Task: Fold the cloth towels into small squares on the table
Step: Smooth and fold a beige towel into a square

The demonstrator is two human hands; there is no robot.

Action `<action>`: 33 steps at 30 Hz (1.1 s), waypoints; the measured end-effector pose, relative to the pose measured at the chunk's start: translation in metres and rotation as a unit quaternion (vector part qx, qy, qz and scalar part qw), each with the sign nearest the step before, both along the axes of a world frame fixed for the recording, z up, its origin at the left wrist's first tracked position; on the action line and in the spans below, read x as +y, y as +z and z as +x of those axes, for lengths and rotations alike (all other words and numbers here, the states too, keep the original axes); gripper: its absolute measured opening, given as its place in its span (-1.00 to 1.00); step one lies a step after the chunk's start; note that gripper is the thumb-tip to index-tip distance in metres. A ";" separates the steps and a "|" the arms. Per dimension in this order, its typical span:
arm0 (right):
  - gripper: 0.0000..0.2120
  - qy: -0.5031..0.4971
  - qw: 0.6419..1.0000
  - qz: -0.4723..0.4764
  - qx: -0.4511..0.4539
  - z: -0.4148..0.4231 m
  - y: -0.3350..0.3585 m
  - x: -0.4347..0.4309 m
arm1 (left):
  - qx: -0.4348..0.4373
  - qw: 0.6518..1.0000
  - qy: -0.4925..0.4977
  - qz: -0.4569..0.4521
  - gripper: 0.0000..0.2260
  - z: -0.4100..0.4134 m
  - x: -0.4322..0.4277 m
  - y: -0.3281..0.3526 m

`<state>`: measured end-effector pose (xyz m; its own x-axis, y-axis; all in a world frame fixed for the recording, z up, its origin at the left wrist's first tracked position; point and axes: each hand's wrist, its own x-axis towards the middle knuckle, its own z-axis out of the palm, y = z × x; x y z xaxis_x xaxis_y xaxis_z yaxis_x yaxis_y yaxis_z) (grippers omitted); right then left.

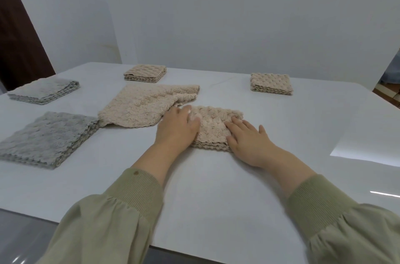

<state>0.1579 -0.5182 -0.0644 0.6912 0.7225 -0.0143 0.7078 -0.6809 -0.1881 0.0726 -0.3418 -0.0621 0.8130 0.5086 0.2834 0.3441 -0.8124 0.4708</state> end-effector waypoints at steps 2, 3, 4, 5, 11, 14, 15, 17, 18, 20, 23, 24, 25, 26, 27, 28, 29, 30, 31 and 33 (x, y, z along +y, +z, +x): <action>-0.51 0.006 1.000 0.010 0.011 0.000 0.000 0.000 | 0.015 0.999 0.041 -0.019 -0.51 -0.002 0.002 0.002; -0.51 0.008 1.000 0.014 0.016 0.001 0.000 -0.001 | 0.051 0.998 0.028 0.000 -0.50 -0.002 0.000 0.002; -0.51 0.010 1.000 0.016 0.020 0.002 0.000 -0.001 | 0.082 0.996 0.009 0.019 -0.49 -0.002 -0.003 0.001; -0.51 0.012 1.000 0.018 0.022 0.002 0.001 -0.001 | 0.095 0.995 -0.007 0.023 -0.48 -0.002 -0.005 0.001; -0.53 0.027 0.999 0.026 0.032 0.004 0.004 -0.004 | -0.026 0.975 -0.033 -0.219 -0.50 -0.006 -0.016 0.015; -0.52 0.049 0.995 0.056 0.067 0.008 0.008 -0.010 | -0.075 0.920 -0.017 -0.385 -0.46 -0.007 -0.017 0.020; -0.51 0.053 0.992 0.074 0.083 0.011 0.009 -0.012 | -0.070 0.899 -0.017 -0.432 -0.46 -0.009 -0.016 0.021; -0.46 0.049 0.984 0.126 0.113 0.015 0.011 -0.014 | -0.032 0.858 -0.033 -0.512 -0.56 -0.014 -0.015 0.026; -0.45 0.042 0.979 0.155 0.122 0.017 0.011 -0.015 | -0.009 0.851 -0.046 -0.524 -0.65 -0.016 -0.013 0.029; -0.50 0.025 0.970 0.220 0.103 0.018 0.012 -0.013 | 0.010 0.870 -0.033 -0.492 -0.82 -0.019 -0.007 0.033; -0.70 -0.018 0.958 0.287 -0.006 0.014 0.017 -0.001 | -0.054 0.911 0.061 -0.403 -0.86 -0.013 0.008 0.028; -0.69 -0.021 0.954 0.297 -0.031 0.011 0.020 0.005 | -0.082 0.918 0.079 -0.381 -0.86 -0.011 0.011 0.026; -0.63 -0.016 0.953 0.297 -0.052 0.007 0.022 0.013 | -0.104 0.920 0.085 -0.368 -0.86 -0.010 0.013 0.024; -0.57 -0.004 0.957 0.282 -0.069 0.004 0.023 0.021 | -0.117 0.921 0.084 -0.362 -0.86 -0.008 0.013 0.022; -0.54 0.015 0.964 0.252 -0.079 0.003 0.021 0.029 | -0.123 0.922 0.082 -0.357 -0.85 -0.006 0.013 0.020; -0.54 0.033 0.973 0.211 -0.084 0.004 0.018 0.036 | -0.125 0.923 0.078 -0.356 -0.84 -0.003 0.012 0.018; -0.54 0.044 0.982 0.162 -0.084 0.005 0.013 0.041 | -0.127 0.921 0.074 -0.362 -0.82 -0.001 0.011 0.017; -0.52 0.050 0.989 0.118 -0.078 0.007 0.009 0.045 | -0.128 0.916 0.070 -0.372 -0.80 0.001 0.011 0.016; -0.51 0.049 0.992 0.090 -0.069 0.007 0.006 0.047 | -0.131 0.912 0.068 -0.384 -0.80 0.003 0.010 0.015; -0.50 0.043 0.994 0.080 -0.061 0.010 0.002 0.047 | -0.135 0.902 0.070 -0.403 -0.82 0.007 0.010 0.013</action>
<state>0.1681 -0.4709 -0.0623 0.6169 0.7646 0.1864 0.7859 -0.5858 -0.1980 0.0797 -0.3319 -0.0487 0.6820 0.7299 -0.0459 0.2002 -0.1260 0.9716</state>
